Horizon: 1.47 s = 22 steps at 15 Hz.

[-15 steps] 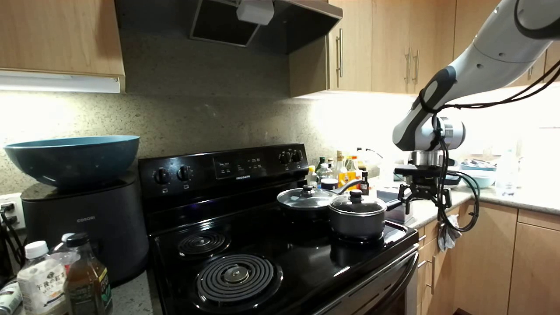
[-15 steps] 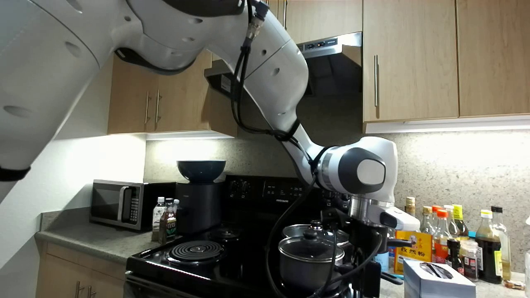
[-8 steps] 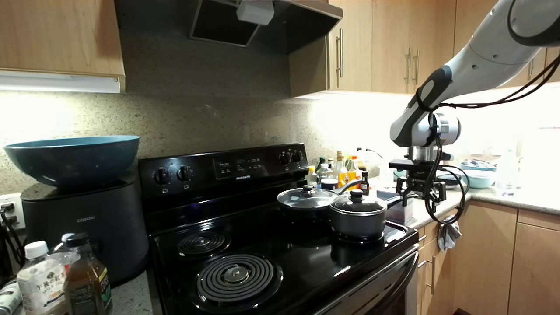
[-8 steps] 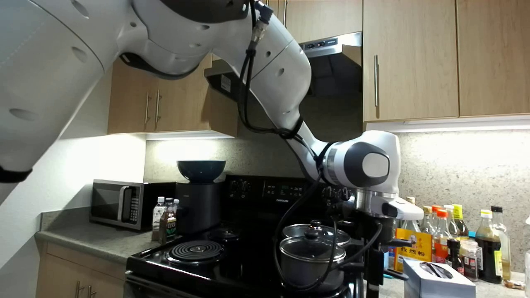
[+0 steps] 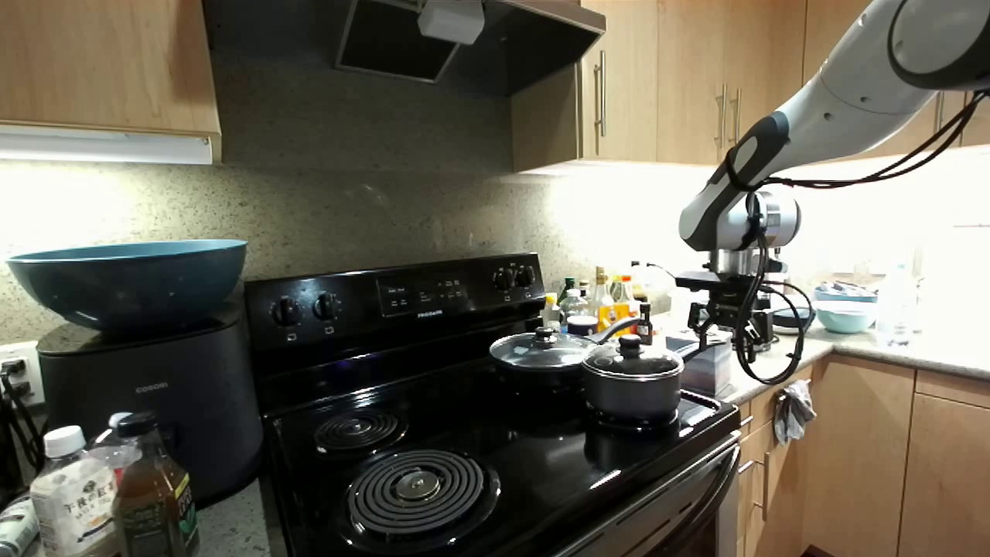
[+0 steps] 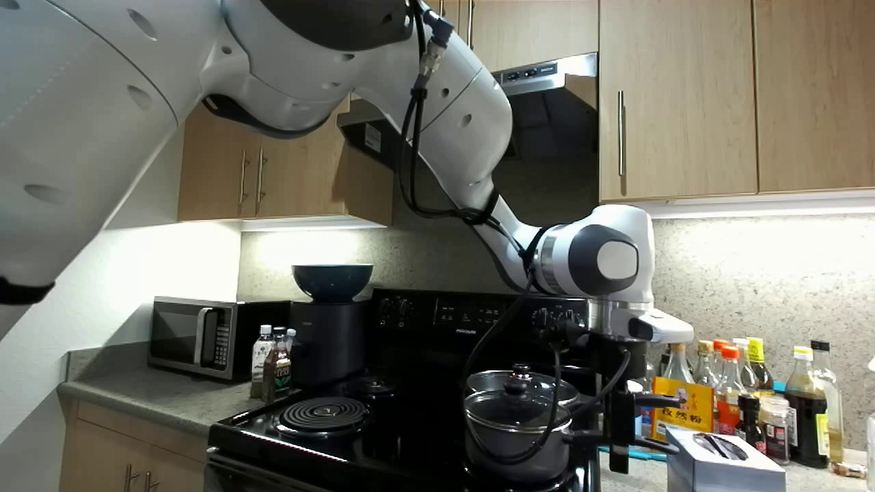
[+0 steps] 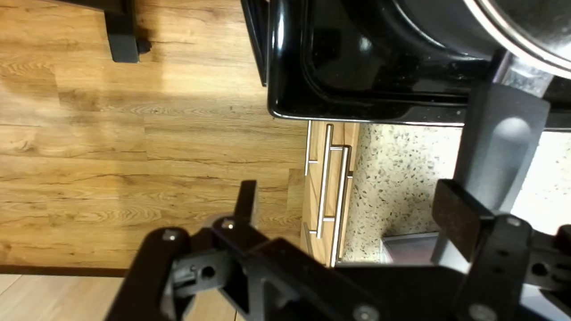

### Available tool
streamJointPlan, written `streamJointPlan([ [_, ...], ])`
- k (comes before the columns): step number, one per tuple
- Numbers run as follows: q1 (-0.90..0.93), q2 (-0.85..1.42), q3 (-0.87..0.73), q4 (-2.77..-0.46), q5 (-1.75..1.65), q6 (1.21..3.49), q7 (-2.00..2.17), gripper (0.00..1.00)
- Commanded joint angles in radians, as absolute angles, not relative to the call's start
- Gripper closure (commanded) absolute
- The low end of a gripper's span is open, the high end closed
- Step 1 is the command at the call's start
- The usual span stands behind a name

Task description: Twist the handle to the right

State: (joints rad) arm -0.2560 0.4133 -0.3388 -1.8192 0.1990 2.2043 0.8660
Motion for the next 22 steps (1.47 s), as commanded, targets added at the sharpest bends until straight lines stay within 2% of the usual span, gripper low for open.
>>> streamJointPlan([
  [1,-0.243,0.397,-0.335,-1.817,0.16,2.169,0.887,0.0],
  [6,-0.197,0.295,-0.333,-1.941,0.089,2.058,0.908,0.0],
  [11,-0.176,0.244,-0.337,-2.029,0.072,2.091,1.051,0.0],
  [22,-0.184,0.294,-0.344,-1.965,-0.021,2.133,1.301,0.0],
])
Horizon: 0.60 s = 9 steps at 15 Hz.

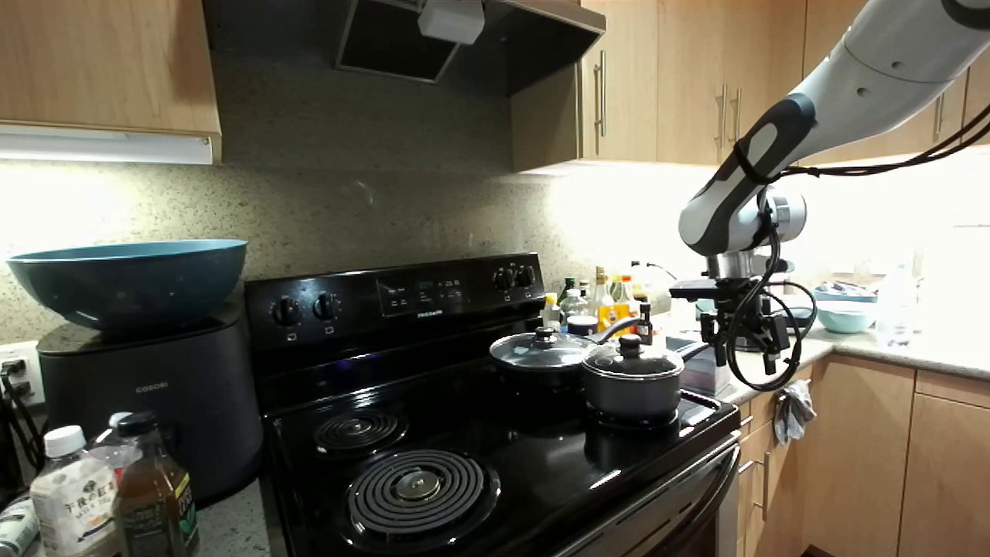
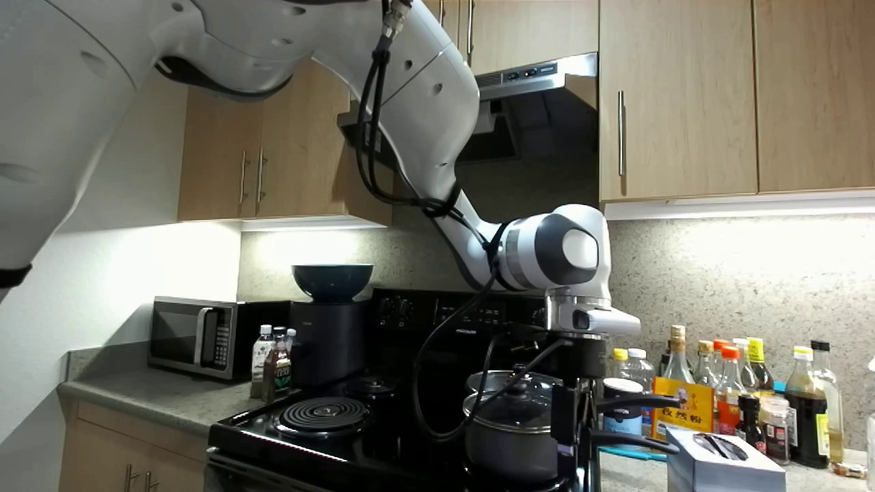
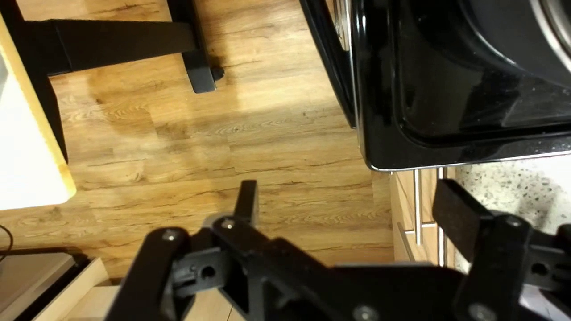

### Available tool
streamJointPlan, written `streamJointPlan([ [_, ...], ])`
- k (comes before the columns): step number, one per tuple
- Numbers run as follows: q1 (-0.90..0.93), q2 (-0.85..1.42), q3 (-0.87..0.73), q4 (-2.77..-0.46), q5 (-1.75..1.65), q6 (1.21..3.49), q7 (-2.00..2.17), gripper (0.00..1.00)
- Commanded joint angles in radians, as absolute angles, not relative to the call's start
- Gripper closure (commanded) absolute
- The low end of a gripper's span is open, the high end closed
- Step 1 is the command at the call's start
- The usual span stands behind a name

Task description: Twist the handle to the right

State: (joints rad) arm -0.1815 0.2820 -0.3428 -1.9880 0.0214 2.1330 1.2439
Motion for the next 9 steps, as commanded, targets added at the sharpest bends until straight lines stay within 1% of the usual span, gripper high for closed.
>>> streamJointPlan([
  [1,-0.191,0.304,-0.345,-1.951,-0.023,2.128,1.304,0.0],
  [4,-0.216,0.326,-0.345,-1.925,-0.004,2.125,1.275,0.0],
  [9,-0.258,0.391,-0.32,-1.845,0.024,2.132,1.076,0.0],
])
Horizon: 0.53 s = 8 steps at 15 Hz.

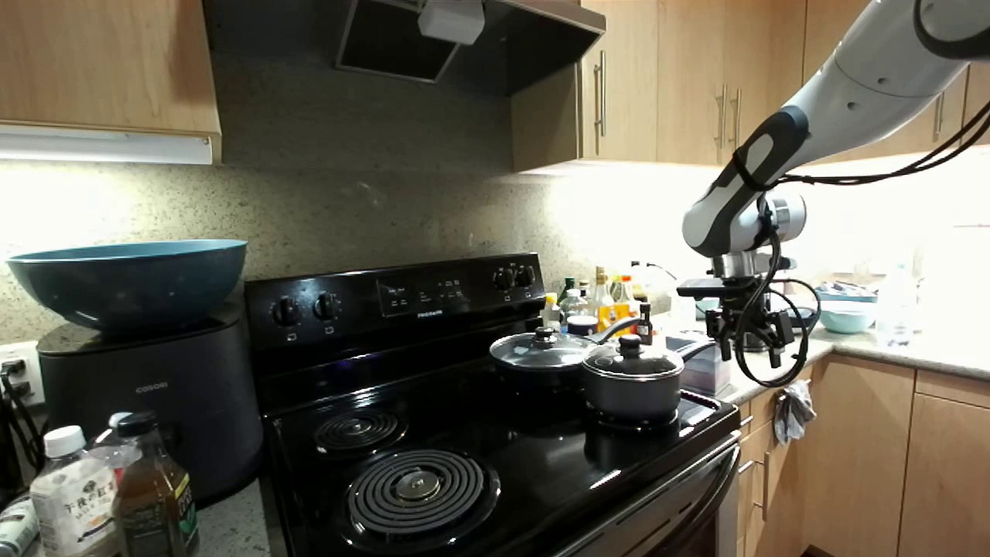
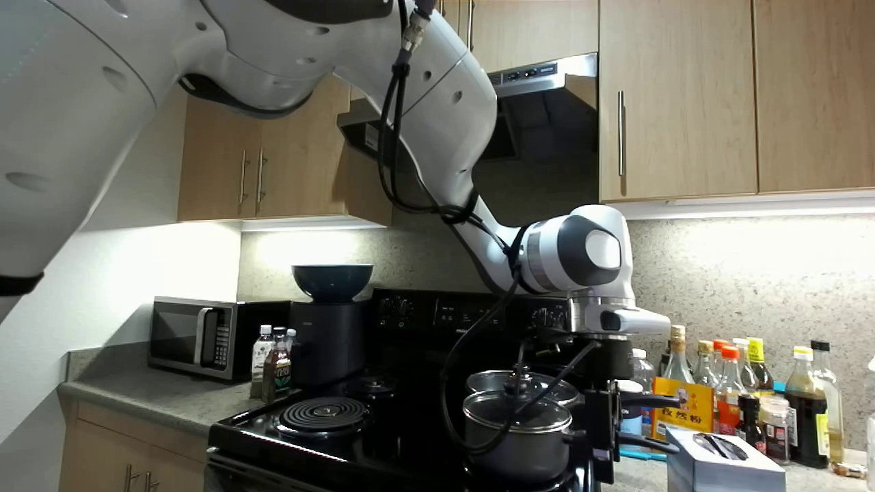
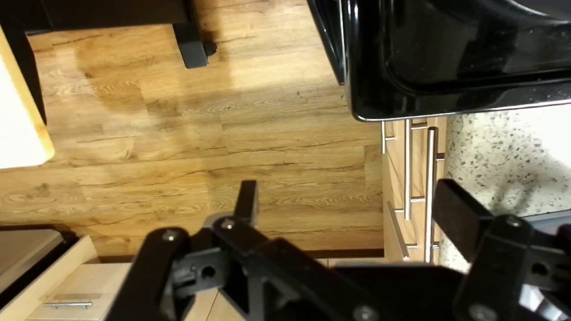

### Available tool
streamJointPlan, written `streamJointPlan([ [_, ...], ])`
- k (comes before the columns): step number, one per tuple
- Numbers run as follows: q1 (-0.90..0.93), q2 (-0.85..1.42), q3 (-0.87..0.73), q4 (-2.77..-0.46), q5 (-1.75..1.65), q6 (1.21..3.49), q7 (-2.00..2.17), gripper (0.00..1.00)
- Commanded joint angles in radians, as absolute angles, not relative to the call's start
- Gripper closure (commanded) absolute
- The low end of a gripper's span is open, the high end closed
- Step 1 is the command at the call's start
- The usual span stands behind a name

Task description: Twist the handle to the right

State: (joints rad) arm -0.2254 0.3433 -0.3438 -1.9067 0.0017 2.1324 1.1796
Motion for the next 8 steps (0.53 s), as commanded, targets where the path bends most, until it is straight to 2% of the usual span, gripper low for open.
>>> streamJointPlan([
  [1,-0.262,0.404,-0.318,-1.825,0.025,2.131,1.05,0.0],
  [8,-0.279,0.485,-0.309,-1.688,0.033,2.11,0.93,0.0],
])
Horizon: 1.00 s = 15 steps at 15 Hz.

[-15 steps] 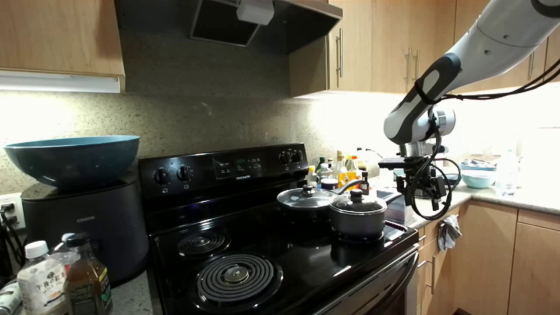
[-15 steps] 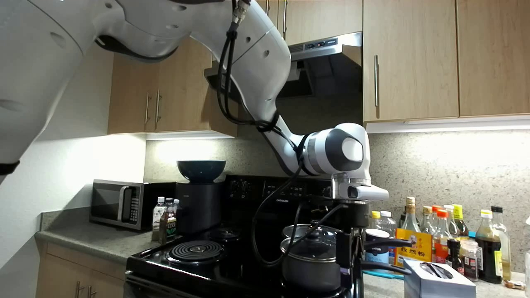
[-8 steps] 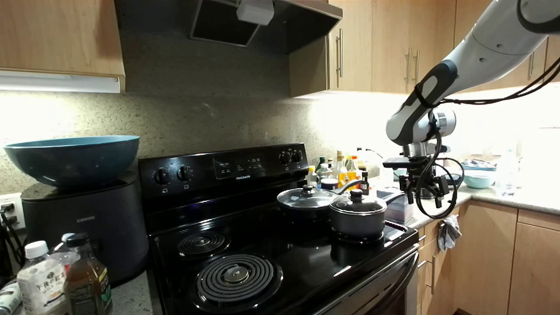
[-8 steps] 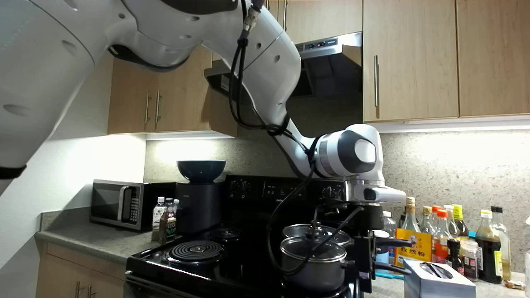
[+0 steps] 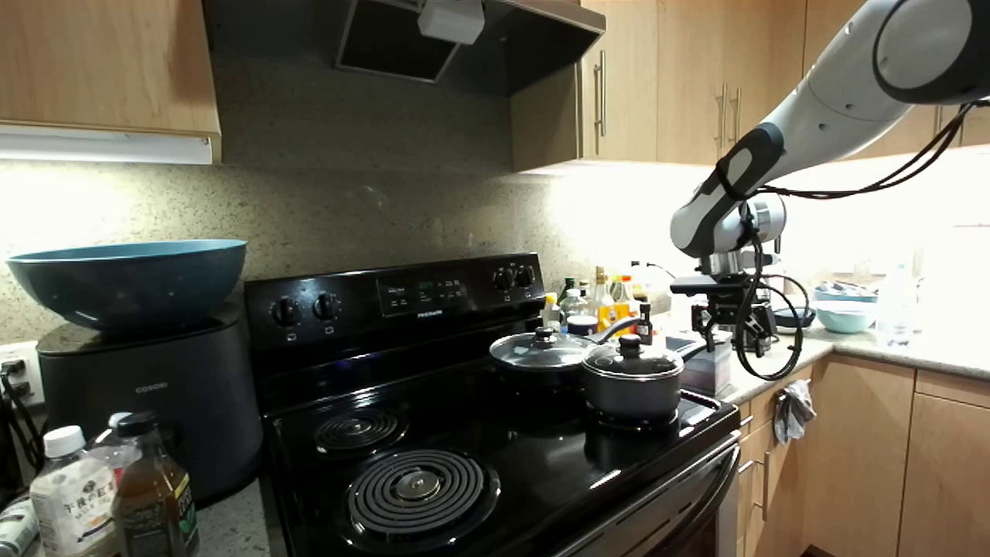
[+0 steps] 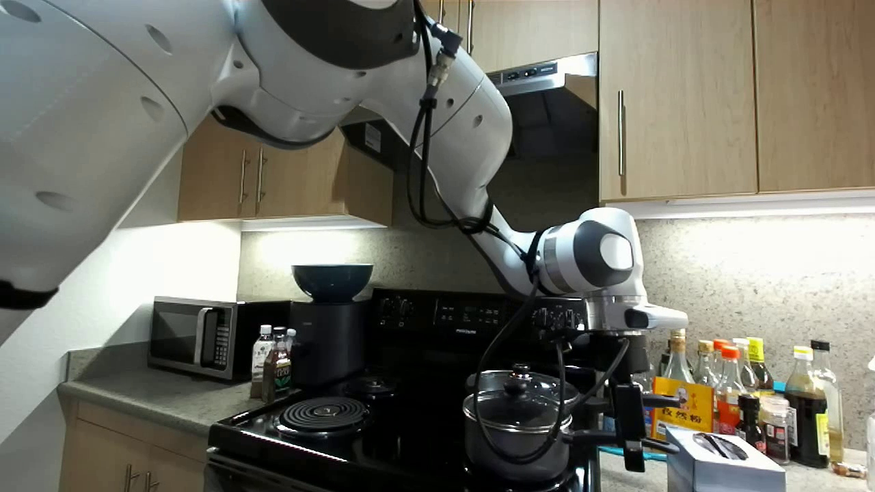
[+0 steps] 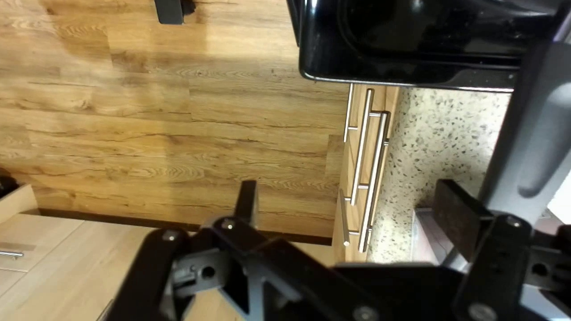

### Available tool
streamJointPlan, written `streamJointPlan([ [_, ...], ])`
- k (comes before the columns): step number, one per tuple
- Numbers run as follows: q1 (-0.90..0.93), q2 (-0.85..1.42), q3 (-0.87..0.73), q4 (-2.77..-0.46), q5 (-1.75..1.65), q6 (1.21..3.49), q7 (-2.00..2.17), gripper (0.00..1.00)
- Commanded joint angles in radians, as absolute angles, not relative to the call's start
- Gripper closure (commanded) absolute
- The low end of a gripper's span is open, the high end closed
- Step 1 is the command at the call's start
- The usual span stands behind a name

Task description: Twist the handle to the right

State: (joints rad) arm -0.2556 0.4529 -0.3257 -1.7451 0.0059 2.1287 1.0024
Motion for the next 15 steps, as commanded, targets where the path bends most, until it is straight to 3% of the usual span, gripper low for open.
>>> streamJointPlan([
  [1,-0.281,0.49,-0.305,-1.679,0.037,2.112,0.913,0.0],
  [15,-0.263,0.489,-0.31,-1.64,0.019,2.109,0.883,0.0],
])
